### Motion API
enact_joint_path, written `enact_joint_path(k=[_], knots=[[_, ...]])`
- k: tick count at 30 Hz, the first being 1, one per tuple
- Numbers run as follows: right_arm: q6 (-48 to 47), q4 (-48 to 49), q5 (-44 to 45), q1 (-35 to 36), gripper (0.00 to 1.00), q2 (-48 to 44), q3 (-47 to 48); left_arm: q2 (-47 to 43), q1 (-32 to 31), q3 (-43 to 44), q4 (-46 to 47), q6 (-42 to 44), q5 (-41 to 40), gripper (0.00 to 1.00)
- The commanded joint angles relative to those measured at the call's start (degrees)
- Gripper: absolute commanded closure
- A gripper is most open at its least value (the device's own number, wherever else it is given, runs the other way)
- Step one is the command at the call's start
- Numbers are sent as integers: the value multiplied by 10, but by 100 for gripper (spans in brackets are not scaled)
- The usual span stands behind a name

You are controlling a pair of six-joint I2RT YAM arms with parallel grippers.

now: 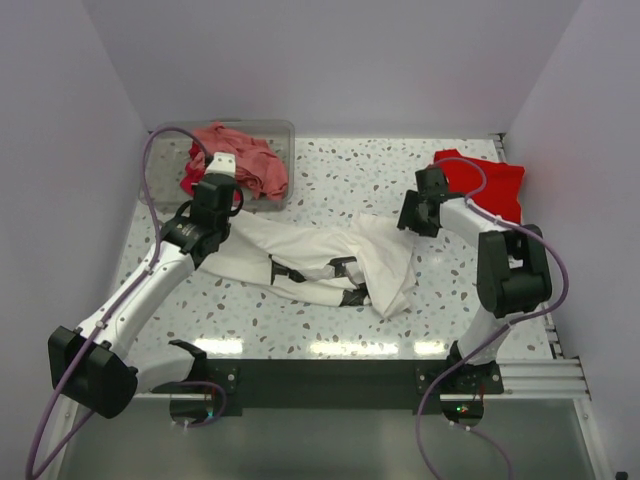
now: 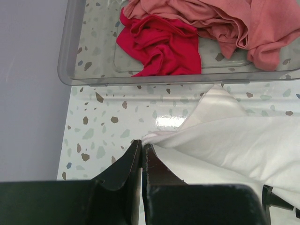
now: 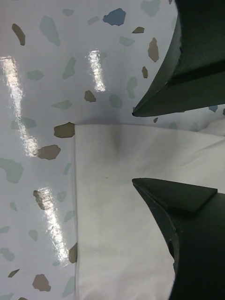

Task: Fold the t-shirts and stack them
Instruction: Flatten the tshirt out

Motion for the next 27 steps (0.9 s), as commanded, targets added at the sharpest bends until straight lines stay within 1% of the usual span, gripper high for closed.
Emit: enact_joint_path(k=[1, 10, 17, 18, 20, 23, 24, 25, 26, 27], knots=[[-8, 26, 3, -5, 42, 27, 27, -10, 7, -3, 31, -1, 5, 100], [-10, 39, 3, -18, 44, 65, 43, -10, 10, -9, 33, -1, 7, 100], [-13, 55, -21, -18, 54, 90, 43, -7, 14, -10, 34, -2, 10, 100], [-13, 56, -24, -18, 57, 91, 44, -7, 14, -10, 34, -2, 10, 100], [-14, 59, -31, -19, 61, 98, 44, -7, 15, -10, 35, -2, 10, 100], [-16, 56, -32, -18, 72, 104, 48, -8, 16, -11, 35, -3, 11, 100], [-16, 56, -32, -19, 86, 103, 48, -7, 16, -11, 35, -3, 11, 100], [-17, 54, -31, -18, 94, 102, 48, -7, 17, -12, 36, -3, 11, 100], [-16, 50, -27, -18, 100, 94, 47, -8, 18, -12, 36, -2, 12, 100], [-17, 47, -25, -18, 100, 88, 46, -9, 18, -13, 37, -3, 13, 100]])
